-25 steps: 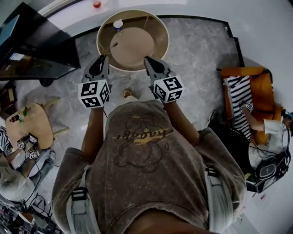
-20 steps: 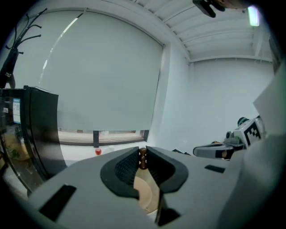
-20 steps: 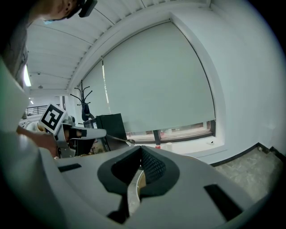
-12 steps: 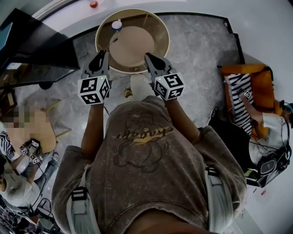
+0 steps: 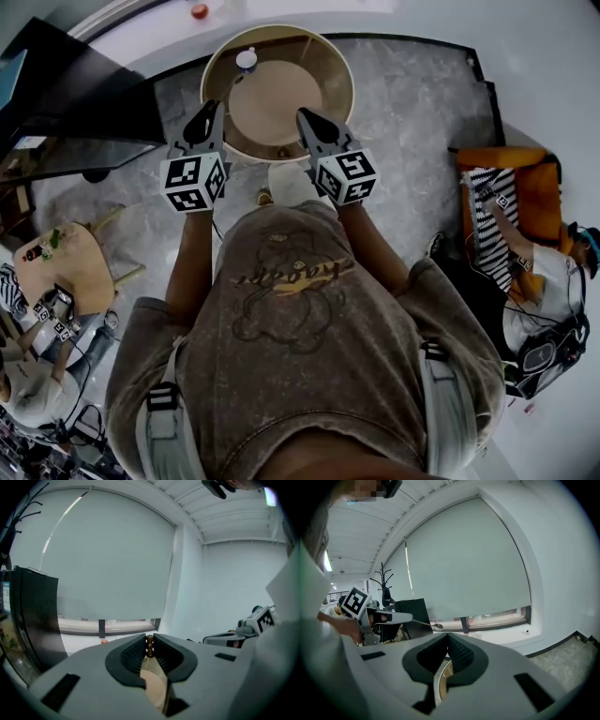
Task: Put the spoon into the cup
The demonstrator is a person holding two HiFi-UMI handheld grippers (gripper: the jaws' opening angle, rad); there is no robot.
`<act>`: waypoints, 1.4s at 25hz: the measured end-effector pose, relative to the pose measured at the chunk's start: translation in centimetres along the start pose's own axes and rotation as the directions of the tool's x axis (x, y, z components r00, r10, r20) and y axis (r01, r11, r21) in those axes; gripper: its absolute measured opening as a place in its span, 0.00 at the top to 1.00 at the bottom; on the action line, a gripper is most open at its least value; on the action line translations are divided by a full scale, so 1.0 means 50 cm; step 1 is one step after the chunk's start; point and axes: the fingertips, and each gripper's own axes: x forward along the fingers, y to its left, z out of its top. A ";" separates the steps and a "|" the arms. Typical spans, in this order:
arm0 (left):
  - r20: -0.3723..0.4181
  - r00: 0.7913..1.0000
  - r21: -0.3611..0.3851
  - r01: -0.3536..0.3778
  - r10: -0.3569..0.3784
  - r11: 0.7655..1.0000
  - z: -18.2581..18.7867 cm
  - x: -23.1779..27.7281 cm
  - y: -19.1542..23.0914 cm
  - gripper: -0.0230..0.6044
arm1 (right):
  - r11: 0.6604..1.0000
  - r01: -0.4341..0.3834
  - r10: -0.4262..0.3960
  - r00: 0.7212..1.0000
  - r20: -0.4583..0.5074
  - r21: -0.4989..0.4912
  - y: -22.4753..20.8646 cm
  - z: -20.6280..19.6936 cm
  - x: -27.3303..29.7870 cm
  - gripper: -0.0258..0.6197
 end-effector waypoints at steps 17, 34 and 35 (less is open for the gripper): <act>-0.042 0.999 -0.028 -0.033 0.031 0.999 0.007 0.134 0.031 0.87 | 0.999 -0.039 0.039 0.999 -0.031 -0.004 -0.105 0.035 0.115 0.94; -0.122 0.991 -0.075 -0.062 0.053 0.995 -0.075 0.252 0.101 0.87 | 0.997 -0.068 0.071 0.993 -0.097 0.028 -0.173 -0.007 0.241 0.94; -0.123 0.991 -0.079 -0.066 0.056 0.995 -0.081 0.259 0.105 0.87 | 0.997 -0.069 0.072 0.993 -0.099 0.029 -0.178 -0.012 0.249 0.94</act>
